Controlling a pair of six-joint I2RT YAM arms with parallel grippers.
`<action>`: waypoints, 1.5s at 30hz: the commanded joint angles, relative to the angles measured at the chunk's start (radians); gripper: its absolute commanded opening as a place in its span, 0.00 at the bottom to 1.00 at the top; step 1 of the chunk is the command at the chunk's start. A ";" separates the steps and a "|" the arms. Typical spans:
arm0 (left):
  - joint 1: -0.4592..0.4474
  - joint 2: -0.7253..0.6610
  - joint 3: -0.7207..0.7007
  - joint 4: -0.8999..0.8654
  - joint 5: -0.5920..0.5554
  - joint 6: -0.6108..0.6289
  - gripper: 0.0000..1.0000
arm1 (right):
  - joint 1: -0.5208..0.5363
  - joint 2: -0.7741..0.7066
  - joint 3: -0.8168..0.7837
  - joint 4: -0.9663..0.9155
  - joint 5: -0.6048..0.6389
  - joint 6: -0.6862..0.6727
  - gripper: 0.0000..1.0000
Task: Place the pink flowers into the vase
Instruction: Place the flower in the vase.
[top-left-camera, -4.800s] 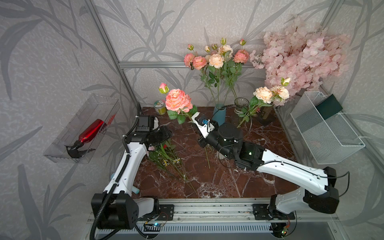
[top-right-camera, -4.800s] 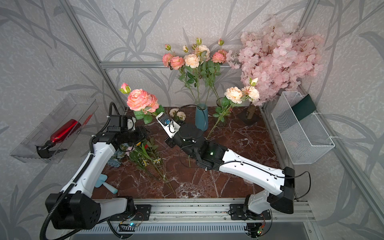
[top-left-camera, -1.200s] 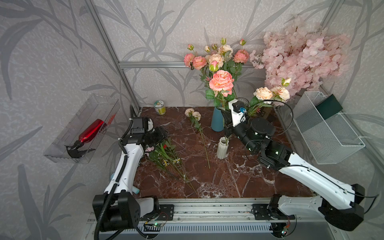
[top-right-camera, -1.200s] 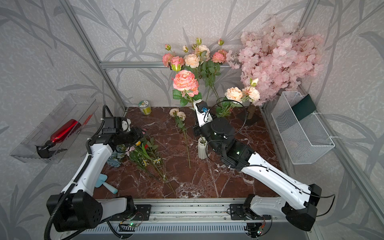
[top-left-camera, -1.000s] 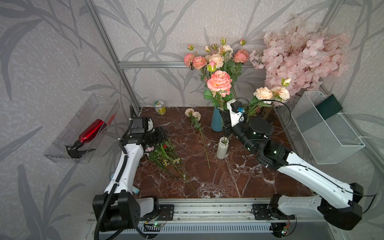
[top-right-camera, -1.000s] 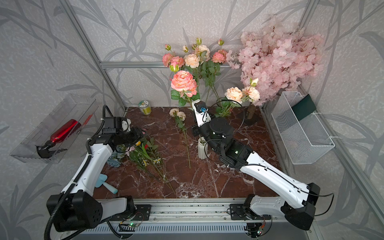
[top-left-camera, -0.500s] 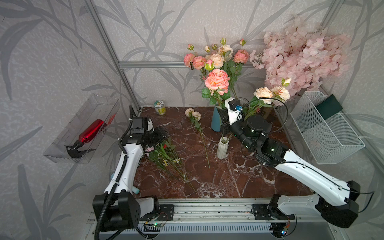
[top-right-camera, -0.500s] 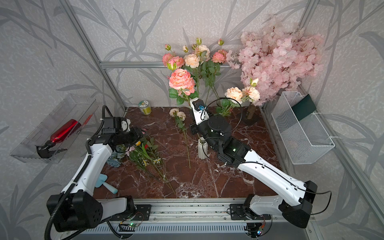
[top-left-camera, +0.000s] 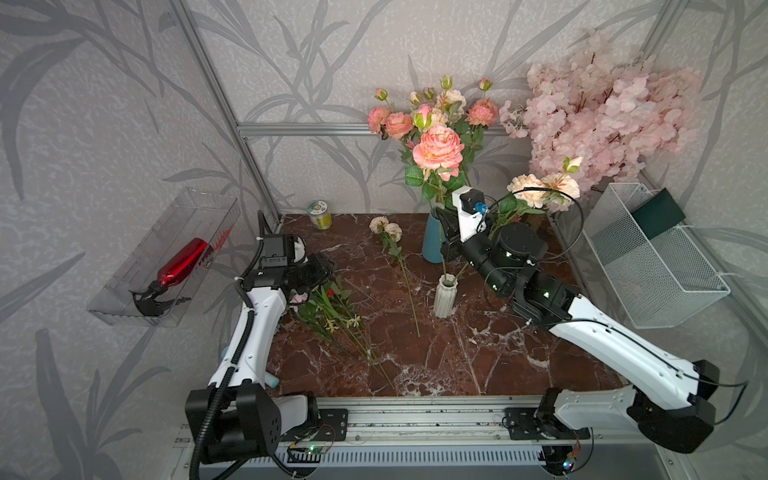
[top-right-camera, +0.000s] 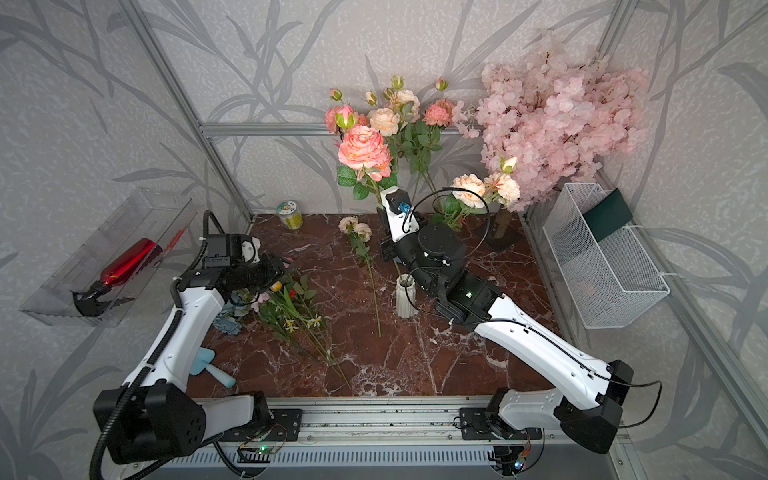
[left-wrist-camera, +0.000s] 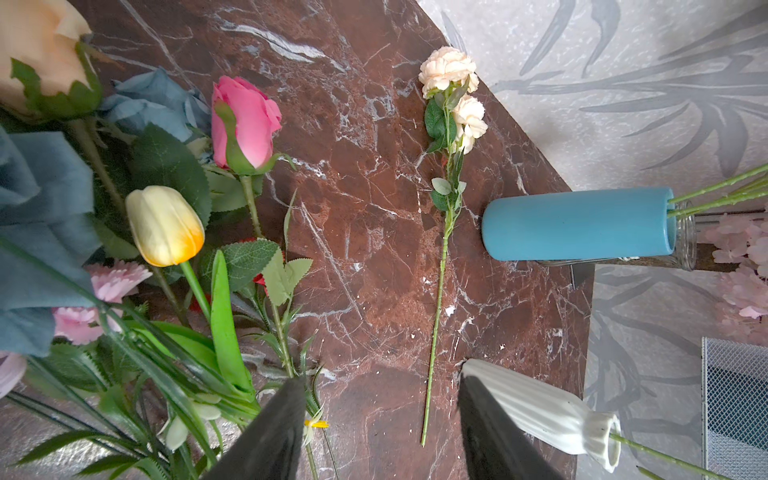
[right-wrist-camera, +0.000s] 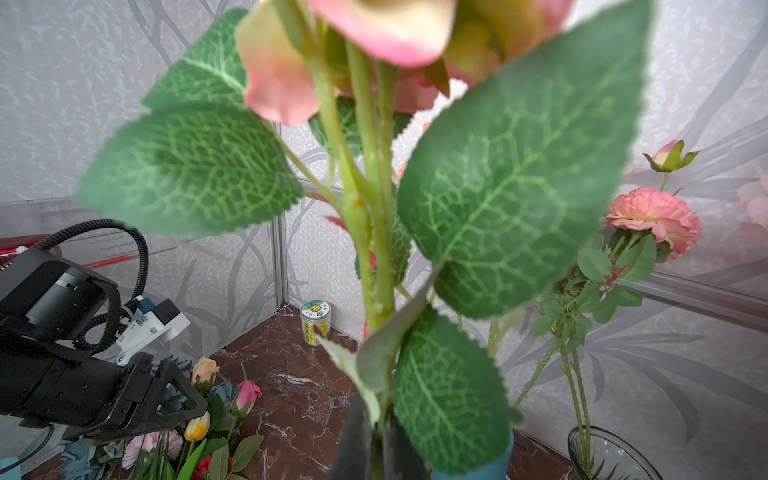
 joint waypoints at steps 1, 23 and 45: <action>0.010 -0.009 -0.015 0.012 0.004 -0.002 0.60 | -0.008 -0.001 0.011 0.018 -0.002 0.008 0.00; 0.021 -0.008 -0.022 0.024 0.016 -0.009 0.60 | -0.045 -0.014 -0.115 0.011 0.003 0.079 0.00; 0.024 -0.012 -0.027 0.030 0.034 -0.011 0.60 | -0.083 0.049 -0.218 0.034 0.022 0.129 0.00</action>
